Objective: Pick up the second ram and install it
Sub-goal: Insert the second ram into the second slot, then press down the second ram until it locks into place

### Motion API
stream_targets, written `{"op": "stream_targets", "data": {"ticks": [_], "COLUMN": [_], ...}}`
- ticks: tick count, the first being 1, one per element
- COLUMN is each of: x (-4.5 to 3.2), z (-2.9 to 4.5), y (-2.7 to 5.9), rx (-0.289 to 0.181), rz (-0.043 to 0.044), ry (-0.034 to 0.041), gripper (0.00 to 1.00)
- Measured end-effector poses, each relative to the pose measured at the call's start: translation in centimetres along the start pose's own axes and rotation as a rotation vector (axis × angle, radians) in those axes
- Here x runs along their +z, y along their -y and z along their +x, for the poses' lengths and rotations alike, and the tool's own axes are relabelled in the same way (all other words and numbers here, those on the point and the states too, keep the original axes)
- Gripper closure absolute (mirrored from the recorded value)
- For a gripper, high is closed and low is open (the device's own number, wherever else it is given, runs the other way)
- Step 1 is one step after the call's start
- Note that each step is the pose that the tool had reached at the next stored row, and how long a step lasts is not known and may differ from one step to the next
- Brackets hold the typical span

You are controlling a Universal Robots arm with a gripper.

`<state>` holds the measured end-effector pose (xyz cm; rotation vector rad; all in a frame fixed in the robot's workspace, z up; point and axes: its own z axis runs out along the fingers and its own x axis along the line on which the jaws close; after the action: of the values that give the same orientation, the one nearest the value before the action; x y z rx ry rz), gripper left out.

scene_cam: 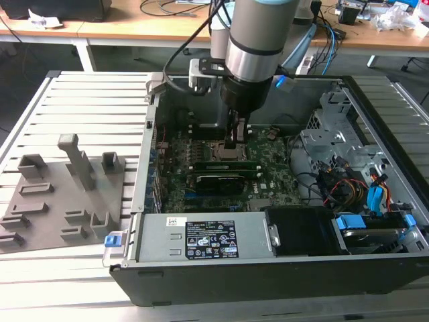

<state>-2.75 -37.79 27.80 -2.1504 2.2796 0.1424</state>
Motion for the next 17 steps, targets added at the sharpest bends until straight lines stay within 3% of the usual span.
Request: {"op": "stream_targets", "data": {"ticks": [4, 8, 10, 12, 14, 17], "x": [-0.10, 0.36, 1.17, 1.50, 2.70, 3.59], "z": [-0.02, -0.16, -0.17, -0.16, -0.12, -0.08], "y": [0.28, 3.24, 4.31, 4.66, 5.43, 5.78], "rx": [0.000, 0.000, 0.001, 0.001, 0.001, 0.001], "rz": [-0.0001, -0.0005, -0.0017, -0.0021, -0.0035, -0.0040], "ry": [-0.0002, -0.0062, -0.0062, -0.0064, -0.0066, -0.0066], "gripper": [0.89, 0.89, 0.89, 0.89, 0.89, 0.89]}}
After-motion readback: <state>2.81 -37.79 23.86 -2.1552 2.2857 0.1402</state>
